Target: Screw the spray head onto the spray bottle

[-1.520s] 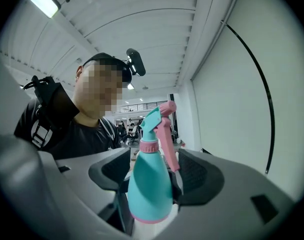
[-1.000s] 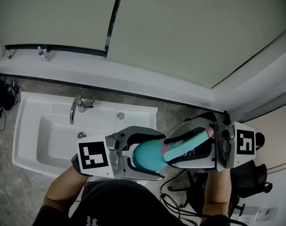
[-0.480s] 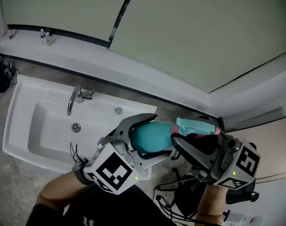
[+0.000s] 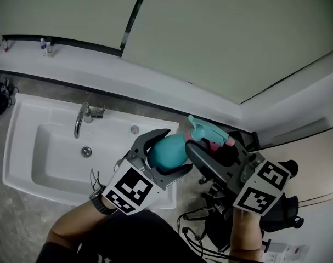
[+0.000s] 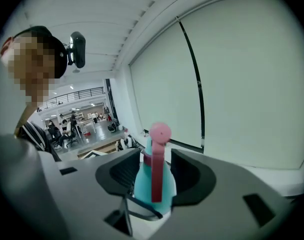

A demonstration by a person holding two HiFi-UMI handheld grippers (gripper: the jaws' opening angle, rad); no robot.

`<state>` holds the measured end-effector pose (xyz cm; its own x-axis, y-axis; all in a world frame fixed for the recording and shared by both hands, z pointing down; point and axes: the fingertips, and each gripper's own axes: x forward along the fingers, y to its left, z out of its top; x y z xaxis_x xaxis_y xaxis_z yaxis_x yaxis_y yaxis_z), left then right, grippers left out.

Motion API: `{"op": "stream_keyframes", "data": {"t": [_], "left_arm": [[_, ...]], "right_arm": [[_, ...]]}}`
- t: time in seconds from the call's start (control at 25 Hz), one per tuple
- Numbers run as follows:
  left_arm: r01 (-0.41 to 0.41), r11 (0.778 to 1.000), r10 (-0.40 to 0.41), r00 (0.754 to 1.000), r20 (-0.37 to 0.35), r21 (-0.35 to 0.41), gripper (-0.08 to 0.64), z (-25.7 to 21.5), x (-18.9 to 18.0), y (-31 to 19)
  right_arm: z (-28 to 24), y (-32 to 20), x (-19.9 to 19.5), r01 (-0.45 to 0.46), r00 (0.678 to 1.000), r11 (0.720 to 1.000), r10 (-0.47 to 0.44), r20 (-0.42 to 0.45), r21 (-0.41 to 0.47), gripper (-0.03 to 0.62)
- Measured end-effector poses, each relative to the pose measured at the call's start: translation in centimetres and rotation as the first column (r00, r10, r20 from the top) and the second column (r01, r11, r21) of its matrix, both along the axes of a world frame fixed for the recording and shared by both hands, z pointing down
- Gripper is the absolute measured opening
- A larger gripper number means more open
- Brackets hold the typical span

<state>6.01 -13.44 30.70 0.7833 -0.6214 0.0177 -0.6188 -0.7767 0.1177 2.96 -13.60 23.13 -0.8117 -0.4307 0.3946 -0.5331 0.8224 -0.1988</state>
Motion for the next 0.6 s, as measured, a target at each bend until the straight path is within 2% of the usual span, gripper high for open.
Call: {"op": "stream_keyframes", "data": {"t": [0.16,0.44,0.52,0.6], "left_arm": [[-0.029,0.999,0.028,0.998,-0.049,-0.032,0.403,-0.8,-0.8,-0.3],[-0.050,0.993,0.046,0.998,-0.043,-0.106,0.403,-0.2,-0.9,-2.4],[-0.089,0.987,0.081,0.994,-0.071,-0.130,0.403,-0.5,-0.2,-2.6],[-0.154,0.977,0.135,0.982,-0.131,-0.147,0.403,-0.9,0.0,-1.5]], "right_arm": [[-1.0,1.2,1.2,0.013,0.999,1.000,-0.013,0.037,-0.001,0.172],[-1.5,2.2,0.5,0.108,0.994,0.992,-0.108,-0.009,0.060,0.172],[-1.7,2.2,0.6,0.157,0.988,0.985,-0.157,-0.008,0.067,0.172],[-2.3,3.6,1.1,0.210,0.977,0.973,-0.212,0.011,0.096,0.172]]}}
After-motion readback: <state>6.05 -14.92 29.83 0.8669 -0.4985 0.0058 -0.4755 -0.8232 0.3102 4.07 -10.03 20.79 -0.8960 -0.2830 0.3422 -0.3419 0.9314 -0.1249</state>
